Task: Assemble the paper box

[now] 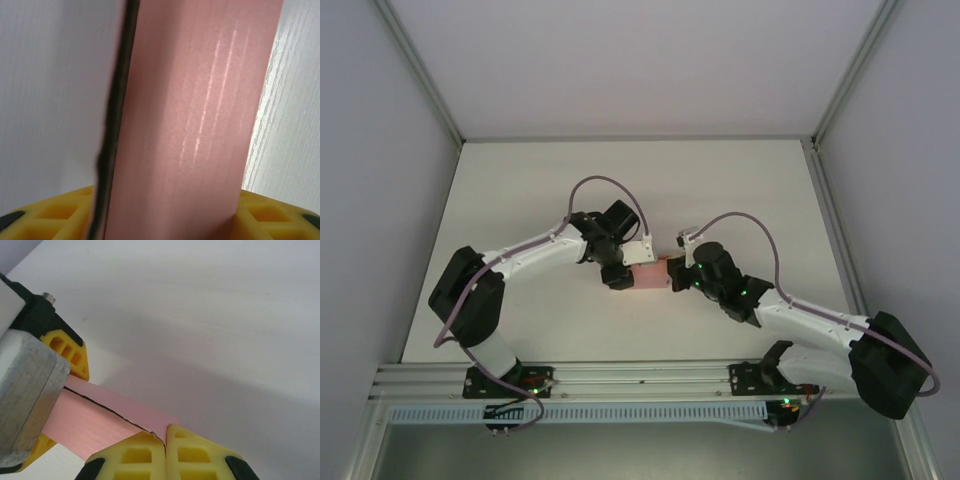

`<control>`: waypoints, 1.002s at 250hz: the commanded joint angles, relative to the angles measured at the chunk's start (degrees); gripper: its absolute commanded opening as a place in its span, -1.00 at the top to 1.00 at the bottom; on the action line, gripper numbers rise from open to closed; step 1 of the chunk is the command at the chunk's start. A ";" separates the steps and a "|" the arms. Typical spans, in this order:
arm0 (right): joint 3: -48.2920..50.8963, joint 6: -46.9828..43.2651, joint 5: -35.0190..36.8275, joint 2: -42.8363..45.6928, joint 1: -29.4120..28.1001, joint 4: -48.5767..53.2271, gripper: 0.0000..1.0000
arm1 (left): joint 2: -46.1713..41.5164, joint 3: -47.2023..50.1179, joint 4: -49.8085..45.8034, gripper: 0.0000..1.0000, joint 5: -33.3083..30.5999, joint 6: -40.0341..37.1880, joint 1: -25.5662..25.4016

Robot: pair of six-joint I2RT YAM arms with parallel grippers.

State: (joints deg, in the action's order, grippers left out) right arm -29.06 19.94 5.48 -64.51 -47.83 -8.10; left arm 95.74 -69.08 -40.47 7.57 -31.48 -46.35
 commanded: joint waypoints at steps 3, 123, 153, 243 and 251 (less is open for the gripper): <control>-0.47 -1.25 7.11 -3.09 -4.00 8.36 1.00 | 1.05 -0.71 0.85 -0.08 0.33 1.86 0.18; -1.59 -0.79 14.13 -7.81 -9.11 10.14 1.00 | -0.33 0.32 2.08 -0.11 0.31 2.60 0.18; 0.19 0.31 13.12 -7.99 -9.12 6.41 1.00 | -1.47 0.05 2.95 -0.31 0.18 3.98 0.18; -6.14 3.23 18.36 -11.66 -9.55 13.15 1.00 | -15.55 3.64 8.50 -1.00 -12.61 23.13 -0.08; -6.32 3.67 18.86 -11.49 -9.66 13.18 1.00 | -17.87 5.18 9.10 -1.00 -15.67 26.93 -0.14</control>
State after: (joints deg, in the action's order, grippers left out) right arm -35.88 21.58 24.51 -73.95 -56.42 -5.26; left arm 85.73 -67.81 -34.70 2.24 -18.33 -46.33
